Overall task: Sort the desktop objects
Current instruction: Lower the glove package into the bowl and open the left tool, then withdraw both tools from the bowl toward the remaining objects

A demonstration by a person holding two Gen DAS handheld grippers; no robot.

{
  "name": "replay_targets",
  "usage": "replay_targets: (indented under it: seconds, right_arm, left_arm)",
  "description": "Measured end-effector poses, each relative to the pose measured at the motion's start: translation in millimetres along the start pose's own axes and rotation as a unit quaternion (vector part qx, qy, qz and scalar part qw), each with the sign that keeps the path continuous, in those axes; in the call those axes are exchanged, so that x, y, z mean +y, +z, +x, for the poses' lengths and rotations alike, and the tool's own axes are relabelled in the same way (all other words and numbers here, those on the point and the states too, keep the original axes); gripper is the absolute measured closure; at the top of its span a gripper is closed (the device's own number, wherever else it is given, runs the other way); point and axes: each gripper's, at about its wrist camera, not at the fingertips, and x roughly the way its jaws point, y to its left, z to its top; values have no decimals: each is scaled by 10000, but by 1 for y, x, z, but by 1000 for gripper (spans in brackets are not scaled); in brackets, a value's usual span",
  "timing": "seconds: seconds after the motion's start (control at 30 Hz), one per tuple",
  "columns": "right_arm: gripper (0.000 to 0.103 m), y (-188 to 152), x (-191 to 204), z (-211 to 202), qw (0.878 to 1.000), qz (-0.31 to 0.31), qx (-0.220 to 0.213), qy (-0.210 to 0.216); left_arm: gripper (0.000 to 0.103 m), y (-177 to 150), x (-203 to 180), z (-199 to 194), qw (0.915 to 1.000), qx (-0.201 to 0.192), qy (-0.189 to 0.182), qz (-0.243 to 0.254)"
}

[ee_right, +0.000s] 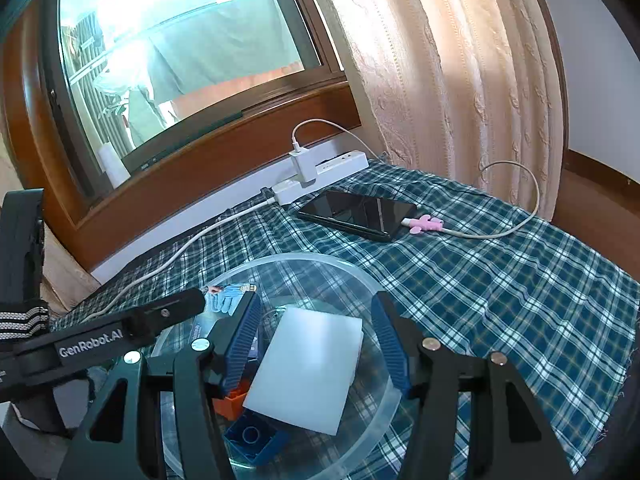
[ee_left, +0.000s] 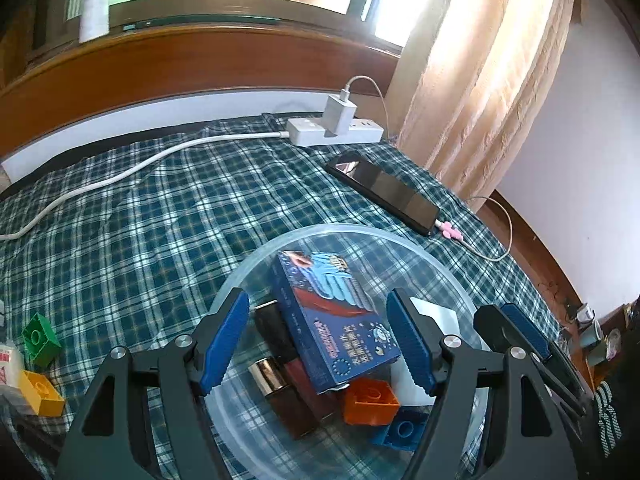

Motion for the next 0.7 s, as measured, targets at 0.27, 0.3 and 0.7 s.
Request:
replay_targets:
  seconds: [0.27,0.3,0.7]
  right_arm:
    - [41,-1,1,1,10000,-31,-4,-24]
    - [41,-1,1,1,10000,-40,-8,-25]
    - [41,-3,7,0,9996,-221,-103,-154]
  left_arm:
    - [28,-7,7,-8,9998,19,156,-93]
    - [28,-8,8,-10,9998,16,183,-107]
    - [28,-18,40,-44,9976,-160,503,-447]
